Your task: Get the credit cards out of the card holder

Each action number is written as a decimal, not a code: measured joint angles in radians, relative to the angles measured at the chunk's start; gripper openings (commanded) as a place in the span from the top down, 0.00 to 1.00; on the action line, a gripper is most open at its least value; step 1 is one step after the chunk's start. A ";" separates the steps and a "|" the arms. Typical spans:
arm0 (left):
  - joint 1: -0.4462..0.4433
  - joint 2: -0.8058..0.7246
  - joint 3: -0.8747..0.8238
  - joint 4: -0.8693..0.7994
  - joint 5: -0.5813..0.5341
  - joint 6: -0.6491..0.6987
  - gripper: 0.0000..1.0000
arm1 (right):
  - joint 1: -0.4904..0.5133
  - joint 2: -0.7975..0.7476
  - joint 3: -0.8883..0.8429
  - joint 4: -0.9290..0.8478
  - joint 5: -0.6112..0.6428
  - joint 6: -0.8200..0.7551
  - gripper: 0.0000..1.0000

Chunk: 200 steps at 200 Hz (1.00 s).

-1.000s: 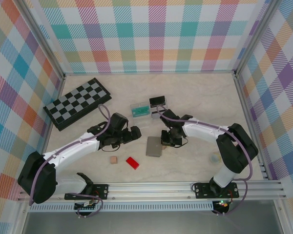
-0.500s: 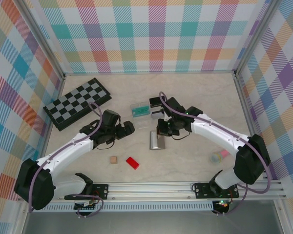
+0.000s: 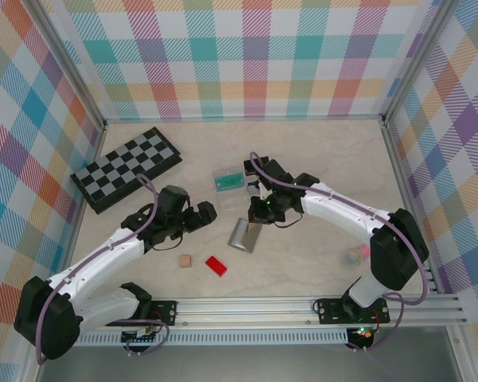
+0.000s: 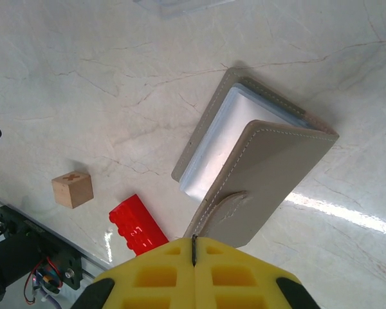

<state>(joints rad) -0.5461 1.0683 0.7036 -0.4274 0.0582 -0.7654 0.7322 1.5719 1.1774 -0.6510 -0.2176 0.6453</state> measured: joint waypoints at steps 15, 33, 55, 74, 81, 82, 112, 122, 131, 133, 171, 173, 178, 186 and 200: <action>0.000 0.009 0.000 0.016 0.017 0.001 0.00 | -0.021 -0.014 -0.027 -0.002 0.018 -0.010 0.94; 0.000 0.033 0.000 0.034 0.037 0.001 0.00 | -0.060 -0.020 -0.064 -0.017 0.058 -0.023 0.95; -0.002 0.067 0.000 0.067 0.065 0.002 0.02 | -0.102 -0.020 -0.104 -0.039 0.117 -0.034 0.95; -0.011 0.095 0.000 0.103 0.087 -0.003 0.06 | -0.130 -0.020 -0.132 -0.055 0.167 -0.035 0.95; -0.019 0.105 0.000 0.119 0.093 -0.005 0.07 | -0.137 -0.020 -0.142 -0.060 0.182 -0.037 0.95; -0.020 0.106 0.000 0.122 0.095 -0.004 0.07 | -0.137 -0.020 -0.142 -0.060 0.183 -0.037 0.95; -0.071 0.155 0.000 0.206 0.132 -0.037 0.24 | -0.156 -0.017 -0.171 -0.069 0.232 -0.037 0.95; -0.091 0.175 0.000 0.241 0.138 -0.057 0.30 | -0.161 -0.010 -0.175 -0.069 0.245 -0.037 0.95; -0.110 0.192 -0.001 0.276 0.144 -0.074 0.34 | -0.165 -0.001 -0.179 -0.068 0.254 -0.038 0.95; -0.114 0.195 -0.001 0.282 0.144 -0.082 0.35 | -0.166 0.002 -0.179 -0.068 0.257 -0.037 0.95; -0.169 0.279 -0.002 0.372 0.162 -0.129 0.47 | -0.181 0.051 -0.187 -0.054 0.279 -0.038 0.95; -0.172 0.286 -0.002 0.375 0.163 -0.135 0.47 | -0.181 0.053 -0.187 -0.053 0.280 -0.037 0.95; -0.179 0.301 0.000 0.379 0.164 -0.137 0.49 | -0.182 0.059 -0.187 -0.050 0.282 -0.037 0.95; -0.189 0.326 0.003 0.382 0.169 -0.143 0.52 | -0.183 0.070 -0.187 -0.045 0.286 -0.037 0.95; -0.208 0.372 0.017 0.381 0.174 -0.152 0.55 | -0.183 0.085 -0.187 -0.042 0.289 -0.038 0.95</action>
<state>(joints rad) -0.7540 1.4406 0.7204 -0.0460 0.2317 -0.9176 0.5491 1.6566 0.9909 -0.6926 0.0711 0.6075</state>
